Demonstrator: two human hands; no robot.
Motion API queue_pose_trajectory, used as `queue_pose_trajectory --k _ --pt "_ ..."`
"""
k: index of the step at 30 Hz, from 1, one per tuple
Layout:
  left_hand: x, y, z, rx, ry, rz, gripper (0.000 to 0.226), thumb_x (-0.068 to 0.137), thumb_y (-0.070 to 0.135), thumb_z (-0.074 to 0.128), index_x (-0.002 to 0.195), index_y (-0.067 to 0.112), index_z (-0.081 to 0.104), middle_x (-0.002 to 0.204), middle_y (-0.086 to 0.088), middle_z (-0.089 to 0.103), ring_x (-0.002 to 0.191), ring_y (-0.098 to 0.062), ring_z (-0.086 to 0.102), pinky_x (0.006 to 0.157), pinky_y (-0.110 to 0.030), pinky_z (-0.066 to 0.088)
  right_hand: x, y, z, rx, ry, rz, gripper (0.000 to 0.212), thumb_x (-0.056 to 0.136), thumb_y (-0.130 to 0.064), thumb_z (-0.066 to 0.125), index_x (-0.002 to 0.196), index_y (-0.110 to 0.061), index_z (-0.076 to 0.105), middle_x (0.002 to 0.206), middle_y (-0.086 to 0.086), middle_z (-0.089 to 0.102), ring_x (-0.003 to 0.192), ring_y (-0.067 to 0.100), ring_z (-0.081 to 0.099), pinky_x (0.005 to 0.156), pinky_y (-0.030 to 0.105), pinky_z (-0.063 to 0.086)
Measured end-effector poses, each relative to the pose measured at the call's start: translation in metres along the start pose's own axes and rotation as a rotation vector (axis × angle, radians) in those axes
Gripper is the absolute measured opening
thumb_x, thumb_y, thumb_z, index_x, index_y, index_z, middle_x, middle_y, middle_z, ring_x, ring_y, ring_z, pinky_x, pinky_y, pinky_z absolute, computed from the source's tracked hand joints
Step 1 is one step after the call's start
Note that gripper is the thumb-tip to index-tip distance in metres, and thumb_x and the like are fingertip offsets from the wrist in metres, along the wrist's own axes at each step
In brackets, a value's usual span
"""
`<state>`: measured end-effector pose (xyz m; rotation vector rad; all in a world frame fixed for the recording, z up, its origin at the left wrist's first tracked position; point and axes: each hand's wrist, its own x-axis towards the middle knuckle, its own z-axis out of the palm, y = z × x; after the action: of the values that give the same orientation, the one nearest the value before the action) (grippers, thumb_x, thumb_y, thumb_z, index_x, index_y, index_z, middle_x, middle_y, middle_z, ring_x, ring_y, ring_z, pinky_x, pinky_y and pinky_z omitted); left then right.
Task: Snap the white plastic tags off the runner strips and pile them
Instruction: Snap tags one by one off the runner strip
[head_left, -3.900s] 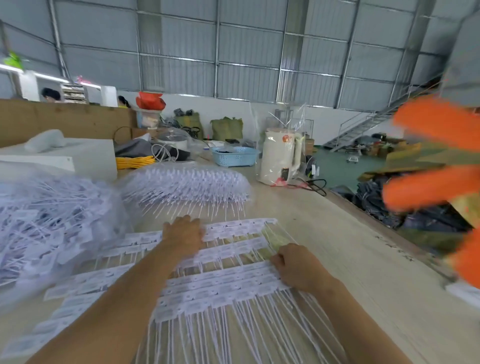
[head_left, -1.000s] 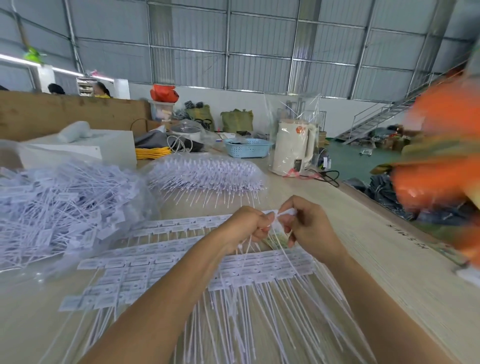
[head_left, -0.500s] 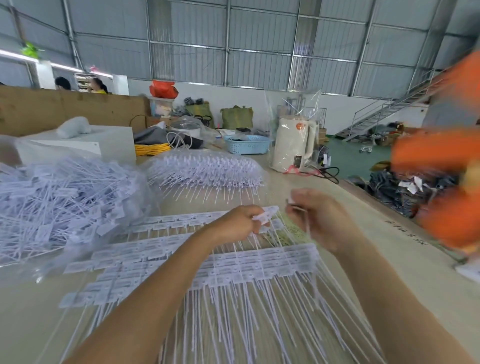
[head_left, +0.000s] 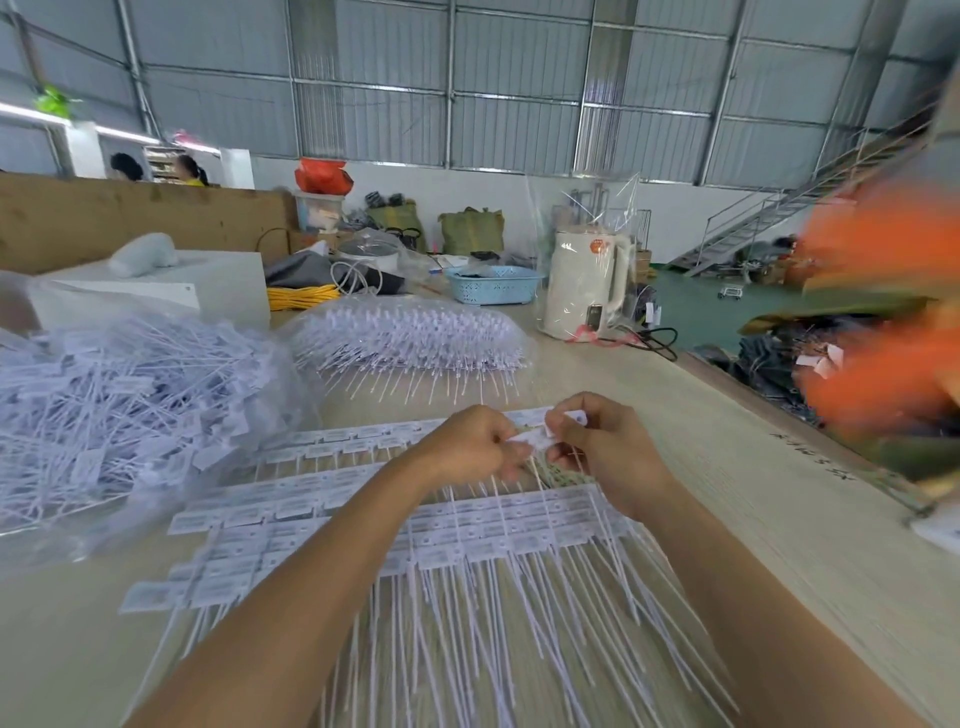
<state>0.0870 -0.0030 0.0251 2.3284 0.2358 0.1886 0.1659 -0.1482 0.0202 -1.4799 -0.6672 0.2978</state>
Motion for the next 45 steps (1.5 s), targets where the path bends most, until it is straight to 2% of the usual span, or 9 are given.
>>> queue_pose_trajectory --k 5,14,19,24,28,32,36,42,45 --pt "0.001 0.001 0.0 -0.007 0.053 0.057 0.025 0.094 0.019 0.056 0.069 0.016 0.055 0.053 0.006 0.056 0.048 -0.008 0.049 0.056 -0.023 0.039 0.001 0.004 0.0 0.046 -0.074 0.053 0.007 0.091 0.002 0.056 0.092 -0.003 0.06 0.06 0.007 0.059 0.048 0.013 0.055 0.046 0.02 0.046" --pt "0.006 -0.004 0.008 0.116 0.156 0.051 0.025 0.091 0.033 0.058 0.066 0.03 0.059 0.069 0.015 0.057 0.069 -0.011 0.058 0.07 -0.03 0.047 -0.001 0.001 -0.002 -0.02 -0.106 0.098 0.018 0.094 0.0 0.051 0.08 0.0 0.063 0.058 0.009 0.059 0.048 0.012 0.059 0.047 0.022 0.051" --pt "0.002 -0.001 0.012 0.084 0.183 0.048 0.035 0.092 0.031 0.057 0.058 0.023 0.057 0.057 0.007 0.051 0.055 -0.013 0.048 0.06 -0.028 0.038 -0.007 -0.004 -0.003 -0.126 -0.183 0.062 0.009 0.091 0.001 0.056 0.086 0.004 0.063 0.057 0.009 0.056 0.047 0.011 0.054 0.047 0.02 0.046" --pt "-0.001 0.013 0.008 -0.244 0.175 -0.043 0.027 0.09 0.018 0.061 0.068 0.003 0.058 0.056 -0.005 0.047 0.057 -0.019 0.046 0.061 -0.024 0.035 -0.008 -0.005 0.005 -0.345 -0.069 -0.1 0.017 0.088 0.009 0.055 0.076 -0.002 0.057 0.052 0.011 0.052 0.036 0.01 0.046 0.04 0.022 0.04" --pt "-0.005 0.015 -0.001 -0.416 0.084 -0.113 0.032 0.09 0.007 0.058 0.058 0.008 0.052 0.035 0.008 0.041 0.032 -0.006 0.035 0.037 -0.013 0.027 -0.003 -0.001 0.0 -0.641 0.044 -0.355 0.016 0.085 0.012 0.052 0.081 -0.001 0.061 0.06 0.005 0.055 0.048 0.014 0.053 0.051 0.028 0.046" --pt "-0.006 0.014 -0.006 -0.372 0.108 -0.051 0.03 0.093 0.015 0.057 0.063 0.018 0.056 0.037 0.01 0.048 0.037 -0.003 0.043 0.046 -0.015 0.037 0.01 -0.011 -0.045 0.042 0.291 -0.105 0.008 0.092 0.0 0.052 0.087 -0.001 0.058 0.063 0.007 0.052 0.04 0.006 0.05 0.042 0.017 0.043" --pt "-0.005 0.011 -0.002 -0.276 0.081 0.006 0.027 0.096 0.012 0.05 0.071 0.019 0.059 0.06 0.0 0.058 0.058 -0.013 0.05 0.056 -0.023 0.041 0.016 -0.02 -0.068 0.674 0.153 0.143 0.013 0.097 -0.002 0.039 0.089 -0.004 0.05 0.067 0.003 0.046 0.04 0.002 0.044 0.034 0.009 0.037" --pt "-0.003 0.009 0.004 -0.038 0.048 0.04 0.018 0.09 0.002 0.051 0.085 0.016 0.061 0.078 0.002 0.055 0.067 -0.013 0.048 0.06 -0.025 0.035 0.004 0.0 -0.001 -0.083 -0.075 0.077 0.015 0.091 -0.006 0.058 0.076 -0.011 0.061 0.066 0.001 0.059 0.058 0.01 0.053 0.05 0.021 0.042" --pt "-0.004 0.012 0.008 0.043 0.02 0.079 0.016 0.089 0.005 0.053 0.083 0.019 0.057 0.079 0.006 0.053 0.073 -0.012 0.051 0.058 -0.021 0.036 0.0 0.006 0.013 -0.087 -0.088 0.043 0.017 0.091 -0.005 0.058 0.075 -0.009 0.056 0.071 0.007 0.062 0.064 0.017 0.059 0.059 0.029 0.049"
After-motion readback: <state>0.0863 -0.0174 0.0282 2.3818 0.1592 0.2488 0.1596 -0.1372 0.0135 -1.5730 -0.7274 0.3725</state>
